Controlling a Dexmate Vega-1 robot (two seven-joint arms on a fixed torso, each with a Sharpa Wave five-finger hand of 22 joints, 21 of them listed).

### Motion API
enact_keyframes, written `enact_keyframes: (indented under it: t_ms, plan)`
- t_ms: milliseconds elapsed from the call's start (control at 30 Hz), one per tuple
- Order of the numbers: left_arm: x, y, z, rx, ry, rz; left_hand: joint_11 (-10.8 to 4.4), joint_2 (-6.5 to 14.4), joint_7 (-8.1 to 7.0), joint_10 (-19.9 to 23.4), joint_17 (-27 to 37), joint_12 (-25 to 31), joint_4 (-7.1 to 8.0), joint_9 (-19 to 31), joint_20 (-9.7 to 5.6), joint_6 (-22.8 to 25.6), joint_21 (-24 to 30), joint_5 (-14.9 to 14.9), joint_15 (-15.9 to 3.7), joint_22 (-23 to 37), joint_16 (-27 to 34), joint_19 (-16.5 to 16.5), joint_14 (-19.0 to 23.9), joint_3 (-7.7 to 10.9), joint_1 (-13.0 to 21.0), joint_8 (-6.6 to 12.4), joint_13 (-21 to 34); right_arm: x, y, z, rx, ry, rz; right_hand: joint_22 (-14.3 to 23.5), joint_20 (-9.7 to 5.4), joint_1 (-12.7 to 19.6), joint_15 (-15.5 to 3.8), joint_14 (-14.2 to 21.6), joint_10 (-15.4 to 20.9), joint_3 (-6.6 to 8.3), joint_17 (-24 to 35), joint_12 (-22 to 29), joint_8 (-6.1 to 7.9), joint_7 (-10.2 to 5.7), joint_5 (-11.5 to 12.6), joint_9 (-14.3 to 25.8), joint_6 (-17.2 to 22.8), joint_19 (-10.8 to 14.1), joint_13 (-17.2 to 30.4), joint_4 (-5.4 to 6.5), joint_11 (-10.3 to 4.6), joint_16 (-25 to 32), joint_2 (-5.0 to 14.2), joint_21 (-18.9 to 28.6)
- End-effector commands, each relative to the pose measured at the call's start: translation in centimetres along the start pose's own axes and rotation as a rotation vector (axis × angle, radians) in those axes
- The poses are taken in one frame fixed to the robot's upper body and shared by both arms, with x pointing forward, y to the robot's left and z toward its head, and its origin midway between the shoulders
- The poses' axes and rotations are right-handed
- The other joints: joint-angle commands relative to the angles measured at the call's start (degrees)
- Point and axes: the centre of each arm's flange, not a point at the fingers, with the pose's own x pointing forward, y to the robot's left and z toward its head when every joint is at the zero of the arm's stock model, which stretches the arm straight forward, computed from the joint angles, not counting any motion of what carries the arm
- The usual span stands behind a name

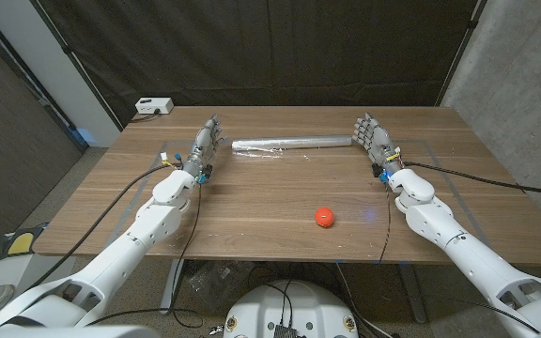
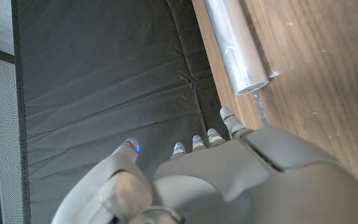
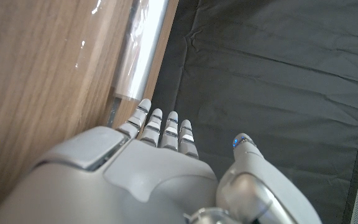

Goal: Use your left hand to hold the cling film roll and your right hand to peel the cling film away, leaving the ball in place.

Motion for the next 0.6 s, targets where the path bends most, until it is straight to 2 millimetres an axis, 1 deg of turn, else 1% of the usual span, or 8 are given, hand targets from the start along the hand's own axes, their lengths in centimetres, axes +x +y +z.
enact_keyframes:
  t_ms: [33, 67, 100, 133, 167, 233, 333, 600]
  plan:
    - [0.4, -0.1, 0.3, 0.024, -0.011, -0.017, 2.30, 1.2, 3.81, 7.9, 3.0, 5.0, -1.22, 1.9, -0.41, 7.6, 2.0, -2.0, 1.41, 0.7, 3.7, 1.8, 9.7, 5.79, 4.9, 3.66, 2.9, 0.3, 0.1, 0.1, -0.055, -0.006, -0.003, 0.7, -0.54, 5.9, -3.08, 15.0, 13.0, 5.90, 1.9, 6.5, 1.53, 1.32, 1.7, 0.8, 4.9, 7.1, 2.6, -3.61, 3.00, 4.8, 2.70, 1.7]
    - [0.4, -0.1, 0.3, 0.025, -0.008, -0.024, 1.82, -1.2, 2.26, 3.9, 3.7, 3.7, -1.03, 2.2, -1.17, 3.5, 1.8, -2.3, 1.14, 0.9, 2.1, 0.8, 6.3, 4.37, 3.9, 2.19, 3.3, 0.3, 0.1, 0.1, -0.049, -0.012, 0.002, 0.9, -0.94, 5.5, -3.19, 11.2, 7.2, 5.71, 2.4, 4.7, 0.06, 0.83, 1.3, 0.7, 1.0, 6.6, 3.1, -4.41, 1.99, 3.0, 0.69, 1.4]
    - [0.5, -0.1, 0.4, 0.025, -0.009, -0.030, 1.39, -2.8, 1.05, 1.1, 4.0, 2.6, -0.62, 2.1, -1.39, 0.1, 1.3, -2.2, 1.45, 0.9, 1.2, -0.5, 4.3, 3.01, 2.6, 0.79, 3.3, 0.4, 0.1, 0.1, -0.045, -0.020, 0.000, 1.0, -1.20, 4.0, -2.72, 6.0, 1.3, 4.48, 2.3, 2.2, -0.52, 0.05, 0.5, 0.6, -3.4, 5.0, 2.6, -4.53, 0.16, 0.7, -1.30, 0.5]
    - [0.5, -0.1, 0.4, 0.028, -0.011, -0.032, 1.08, -4.2, -0.85, -1.9, 3.8, 1.1, -0.38, 1.7, -1.33, -4.1, 0.6, -1.8, 0.99, 0.8, -0.1, -2.1, 1.1, 1.62, 1.5, -1.00, 3.0, 0.4, 0.1, 0.1, -0.045, -0.024, -0.002, 0.9, -1.24, 3.7, -2.49, 2.2, -1.8, 3.95, 1.9, 0.8, -0.61, -0.25, 0.1, 0.4, -5.5, 3.2, 2.1, -4.85, -0.87, -0.6, -2.03, -0.5]
    - [0.6, -0.1, 0.5, 0.032, -0.014, -0.030, 0.76, -4.8, -1.54, -3.5, 3.5, 0.2, -0.35, 1.5, -1.91, -5.7, -0.1, -1.6, 0.63, 0.7, -0.7, -3.4, -0.8, 1.06, 1.2, -1.53, 2.7, 0.4, 0.1, 0.1, -0.047, -0.024, 0.000, 0.7, -1.43, 3.2, -2.55, -1.2, -3.8, 3.30, 1.5, 0.0, -0.44, -0.64, -0.2, 0.3, -6.6, 1.9, 1.6, -4.95, -1.72, -1.2, -2.54, -1.4]
    - [0.6, -0.1, 0.7, 0.037, -0.018, -0.029, 1.01, -5.3, -2.23, -4.3, 3.2, -0.2, -0.37, 1.3, -2.22, -7.2, -0.5, -1.4, 0.15, 0.7, -1.0, -4.3, -2.1, 0.55, 0.9, -1.90, 2.5, 0.5, 0.1, 0.2, -0.047, -0.023, 0.008, 0.6, -1.29, 3.0, -2.65, -3.0, -5.5, 2.77, 1.2, -0.5, -0.41, -0.84, -0.4, 0.2, -7.2, 1.0, 1.3, -5.09, -2.02, -1.2, -2.96, -2.0]
    - [0.7, -0.1, 1.0, 0.049, -0.018, -0.026, 1.01, -5.4, -2.37, -4.4, 3.1, -0.3, -0.40, 1.3, -2.31, -7.2, -0.7, -1.4, -0.17, 0.7, -1.0, -4.6, -2.2, 0.44, 0.9, -1.85, 2.4, 0.6, 0.1, 0.3, -0.046, -0.020, 0.016, 0.6, -1.00, 2.8, -2.37, -3.1, -5.4, 2.60, 1.1, -0.4, -0.21, -0.74, -0.4, 0.2, -6.9, 0.7, 1.2, -5.07, -2.03, -1.1, -3.05, -2.2]
    - [1.2, -0.1, 2.6, 0.147, 0.001, -0.035, 1.65, -4.3, -1.23, -1.9, 2.2, 0.4, -1.98, 0.9, -0.03, -4.9, -0.4, -1.1, 0.43, 0.6, -0.1, -3.0, 0.3, 1.50, 3.3, -0.71, 1.9, 0.4, 0.3, 0.3, -0.042, -0.020, 0.025, 0.6, 1.30, 2.7, -1.41, -1.6, -3.5, 2.37, 0.8, 0.4, 0.49, -1.16, -0.3, 0.2, -4.9, 0.1, 0.8, -5.04, -1.72, -0.2, -2.55, -2.8]
